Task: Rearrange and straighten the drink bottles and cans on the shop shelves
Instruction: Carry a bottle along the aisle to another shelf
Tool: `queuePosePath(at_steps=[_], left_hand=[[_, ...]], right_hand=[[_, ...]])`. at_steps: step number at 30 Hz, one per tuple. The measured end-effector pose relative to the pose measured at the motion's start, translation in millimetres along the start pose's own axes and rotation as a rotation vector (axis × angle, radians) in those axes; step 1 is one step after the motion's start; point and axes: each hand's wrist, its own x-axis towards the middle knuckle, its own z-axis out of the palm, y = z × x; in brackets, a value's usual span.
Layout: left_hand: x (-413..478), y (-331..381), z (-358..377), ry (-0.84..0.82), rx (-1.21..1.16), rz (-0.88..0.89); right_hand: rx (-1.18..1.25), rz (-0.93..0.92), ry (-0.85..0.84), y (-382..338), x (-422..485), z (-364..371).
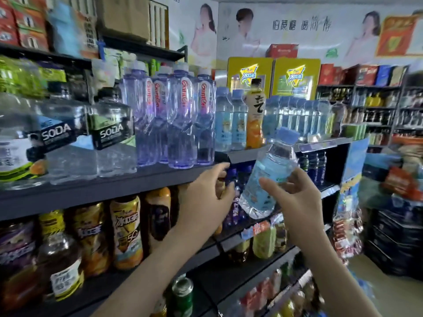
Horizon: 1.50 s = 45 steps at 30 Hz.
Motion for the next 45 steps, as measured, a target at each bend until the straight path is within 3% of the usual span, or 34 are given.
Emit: queuePosePath(at_steps=[7,18,25,33,38,45], left_hand=[[75.9,18.1,99.3,0.056,0.197,-0.027],[183.4,28.0,222.4,0.361,0.454,-0.373],[218.8,22.4,252.6,0.471,0.726,-0.507],[246.2,13.4,253.5,0.509,0.985,-0.517],[243.4,20.7,245.0,0.590,0.903,-0.374],[205.8,42.3,216.8,0.655,0.390,-0.342]], right_hand=[[-0.007,-0.039,0.082,55.1,108.5,-48.1],[0.184,-0.114,-0.098,109.3,242.7,-88.4],[0.209,-0.089,-0.211,129.5,291.2,-86.5],[0.129,-0.166,-0.236,138.0,310.7,-64.4],[0.063,-0.172,-0.224,139.9,314.0,-58.3],[0.060,-0.201,-0.277,126.3,306.3,-41.7]])
